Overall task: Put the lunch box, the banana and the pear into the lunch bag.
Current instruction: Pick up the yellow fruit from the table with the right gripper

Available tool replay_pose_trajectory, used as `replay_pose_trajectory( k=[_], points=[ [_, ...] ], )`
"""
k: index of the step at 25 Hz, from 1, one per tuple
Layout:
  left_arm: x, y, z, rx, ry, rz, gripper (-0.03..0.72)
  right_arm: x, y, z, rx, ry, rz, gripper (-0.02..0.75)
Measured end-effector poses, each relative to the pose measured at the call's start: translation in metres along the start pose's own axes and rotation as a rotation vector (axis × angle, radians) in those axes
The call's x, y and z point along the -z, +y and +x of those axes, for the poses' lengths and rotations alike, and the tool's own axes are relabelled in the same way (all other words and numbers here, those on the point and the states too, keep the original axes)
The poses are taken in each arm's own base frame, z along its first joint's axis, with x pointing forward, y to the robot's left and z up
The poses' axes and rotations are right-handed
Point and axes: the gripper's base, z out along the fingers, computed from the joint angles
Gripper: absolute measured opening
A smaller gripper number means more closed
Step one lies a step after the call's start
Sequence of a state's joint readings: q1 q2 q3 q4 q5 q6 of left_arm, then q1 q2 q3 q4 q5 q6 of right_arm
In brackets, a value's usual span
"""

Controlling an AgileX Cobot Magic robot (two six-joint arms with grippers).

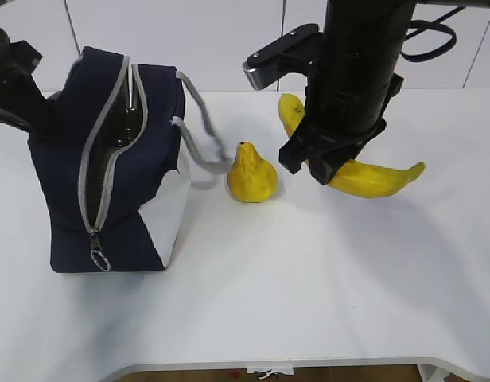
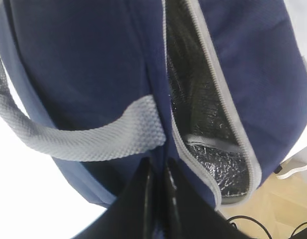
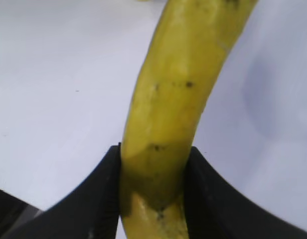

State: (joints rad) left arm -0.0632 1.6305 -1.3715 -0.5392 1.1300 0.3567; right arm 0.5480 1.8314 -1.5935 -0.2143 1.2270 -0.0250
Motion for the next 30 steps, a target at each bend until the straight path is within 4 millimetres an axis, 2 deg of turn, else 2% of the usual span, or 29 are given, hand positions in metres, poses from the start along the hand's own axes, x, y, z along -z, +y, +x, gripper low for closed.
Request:
replay_pose_trajectory(
  k=[4, 7, 11, 15, 18, 22, 30],
  points=[
    [0.0, 0.0, 0.0, 0.0, 0.0, 0.0, -0.006, 0.004, -0.01, -0.001, -0.012, -0.011, 0.102, 0.265],
    [0.0, 0.0, 0.0, 0.0, 0.0, 0.0, -0.006, 0.02, -0.012, -0.009, -0.065, -0.07, 0.082, 0.265],
    [0.0, 0.0, 0.0, 0.001, -0.001, 0.002, -0.006, 0.056, -0.007, -0.024, -0.141, -0.198, -0.061, 0.265],
    [0.0, -0.001, -0.001, 0.008, -0.006, 0.016, -0.006, 0.09, 0.005, -0.042, -0.219, -0.396, -0.298, 0.265],
    [0.0, -0.003, -0.001, 0.016, -0.013, 0.032, -0.006, 0.102, 0.016, -0.057, -0.294, -0.532, -0.487, 0.265],
    [0.0, -0.004, -0.002, 0.022, -0.017, 0.042, -0.006, 0.092, 0.03, -0.079, -0.38, -0.609, -0.692, 0.265],
    [0.0, -0.007, -0.003, 0.041, -0.031, 0.08, -0.006, 0.029, 0.05, -0.114, -0.488, -0.583, -0.89, 0.265]
  ],
)
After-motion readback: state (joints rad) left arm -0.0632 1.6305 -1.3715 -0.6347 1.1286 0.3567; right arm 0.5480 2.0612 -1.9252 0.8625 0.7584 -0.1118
